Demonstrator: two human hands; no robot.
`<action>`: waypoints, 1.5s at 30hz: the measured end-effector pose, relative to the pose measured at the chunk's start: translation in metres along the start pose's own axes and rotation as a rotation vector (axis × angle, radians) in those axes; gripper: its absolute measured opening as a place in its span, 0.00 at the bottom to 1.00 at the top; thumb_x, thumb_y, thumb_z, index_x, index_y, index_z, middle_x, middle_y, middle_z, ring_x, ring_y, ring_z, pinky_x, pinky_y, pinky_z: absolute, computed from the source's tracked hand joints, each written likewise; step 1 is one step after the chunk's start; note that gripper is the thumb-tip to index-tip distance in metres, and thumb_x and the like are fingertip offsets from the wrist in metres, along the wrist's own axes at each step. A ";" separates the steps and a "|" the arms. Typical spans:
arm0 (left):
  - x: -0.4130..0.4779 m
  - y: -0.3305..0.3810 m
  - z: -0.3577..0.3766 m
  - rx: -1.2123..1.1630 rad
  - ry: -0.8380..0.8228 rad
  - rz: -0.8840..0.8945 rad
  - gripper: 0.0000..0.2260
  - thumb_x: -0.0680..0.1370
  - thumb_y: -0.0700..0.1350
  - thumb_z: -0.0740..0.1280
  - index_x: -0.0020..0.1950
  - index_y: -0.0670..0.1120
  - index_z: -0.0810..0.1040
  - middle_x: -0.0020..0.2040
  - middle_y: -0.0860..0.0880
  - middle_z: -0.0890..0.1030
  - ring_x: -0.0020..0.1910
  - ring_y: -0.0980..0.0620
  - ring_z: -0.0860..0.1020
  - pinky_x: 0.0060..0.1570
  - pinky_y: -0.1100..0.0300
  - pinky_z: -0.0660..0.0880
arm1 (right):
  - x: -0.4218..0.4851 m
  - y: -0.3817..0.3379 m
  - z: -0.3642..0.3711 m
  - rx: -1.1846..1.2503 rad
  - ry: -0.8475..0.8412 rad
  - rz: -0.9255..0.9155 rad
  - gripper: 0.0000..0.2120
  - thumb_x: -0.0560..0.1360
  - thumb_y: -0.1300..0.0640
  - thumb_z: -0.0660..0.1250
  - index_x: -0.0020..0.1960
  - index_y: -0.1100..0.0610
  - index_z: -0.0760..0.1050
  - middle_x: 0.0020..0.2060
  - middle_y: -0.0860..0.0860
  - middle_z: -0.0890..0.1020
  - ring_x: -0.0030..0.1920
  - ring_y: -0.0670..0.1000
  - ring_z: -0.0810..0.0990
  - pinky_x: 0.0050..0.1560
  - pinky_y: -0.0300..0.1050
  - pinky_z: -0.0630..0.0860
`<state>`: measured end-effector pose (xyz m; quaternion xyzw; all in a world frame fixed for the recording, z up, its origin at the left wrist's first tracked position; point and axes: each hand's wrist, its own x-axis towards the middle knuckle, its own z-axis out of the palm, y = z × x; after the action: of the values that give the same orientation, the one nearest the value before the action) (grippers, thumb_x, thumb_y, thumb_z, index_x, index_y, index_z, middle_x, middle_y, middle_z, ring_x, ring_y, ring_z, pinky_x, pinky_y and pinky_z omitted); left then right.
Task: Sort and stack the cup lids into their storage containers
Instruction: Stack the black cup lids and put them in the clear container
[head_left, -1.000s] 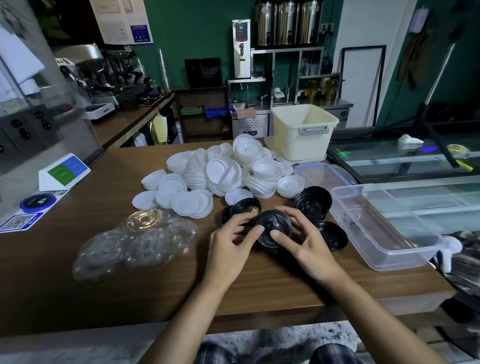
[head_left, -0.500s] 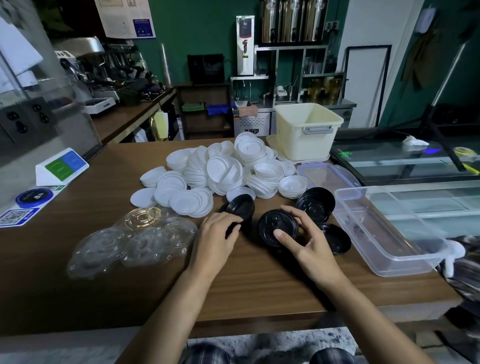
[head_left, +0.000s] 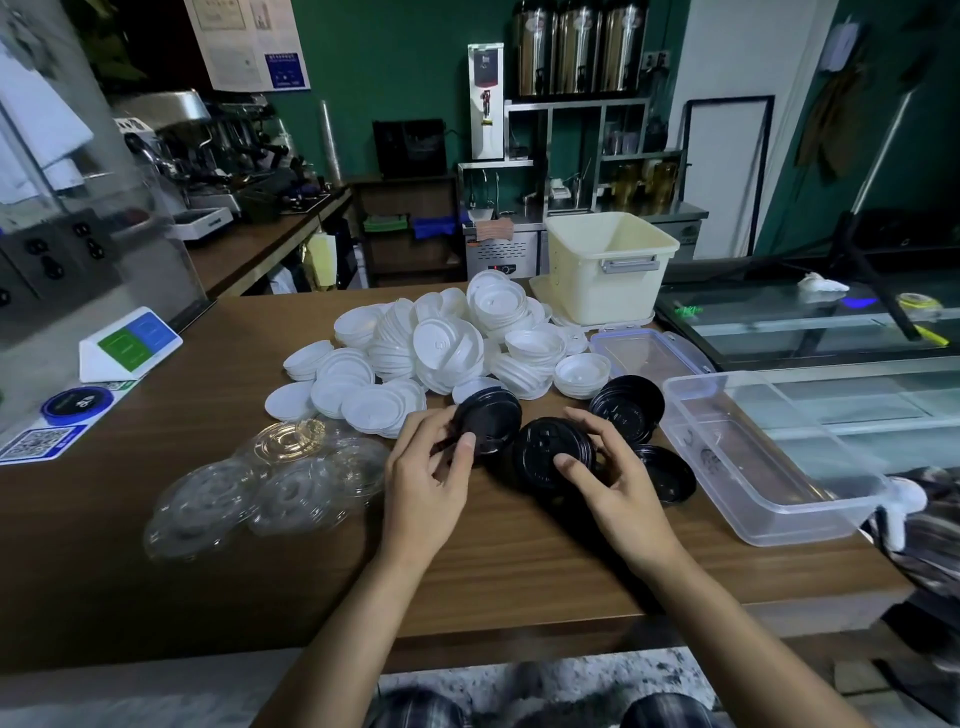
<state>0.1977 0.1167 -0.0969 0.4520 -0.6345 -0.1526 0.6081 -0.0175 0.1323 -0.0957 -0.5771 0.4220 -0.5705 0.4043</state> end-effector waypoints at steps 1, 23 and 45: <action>0.000 0.002 0.000 -0.026 0.005 -0.019 0.12 0.81 0.36 0.70 0.64 0.44 0.82 0.59 0.50 0.80 0.57 0.52 0.82 0.56 0.64 0.80 | 0.000 0.000 0.000 0.005 0.001 0.001 0.21 0.81 0.65 0.72 0.69 0.47 0.78 0.61 0.48 0.85 0.66 0.49 0.81 0.73 0.50 0.74; -0.002 0.009 0.017 -0.215 -0.132 -0.150 0.09 0.79 0.40 0.74 0.59 0.48 0.83 0.55 0.51 0.86 0.56 0.50 0.85 0.55 0.55 0.81 | -0.001 -0.003 0.002 -0.050 -0.145 -0.012 0.15 0.82 0.53 0.71 0.69 0.50 0.79 0.63 0.46 0.84 0.67 0.48 0.80 0.73 0.50 0.73; -0.009 0.010 0.016 -0.176 -0.386 -0.138 0.20 0.81 0.44 0.73 0.72 0.52 0.78 0.68 0.57 0.81 0.69 0.56 0.78 0.65 0.55 0.78 | 0.001 -0.001 0.000 0.050 -0.110 -0.045 0.15 0.81 0.60 0.71 0.67 0.55 0.78 0.61 0.52 0.85 0.65 0.52 0.82 0.68 0.43 0.75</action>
<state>0.1783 0.1235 -0.0989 0.4020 -0.6910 -0.3320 0.5007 -0.0173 0.1320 -0.0944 -0.6066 0.3716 -0.5572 0.4283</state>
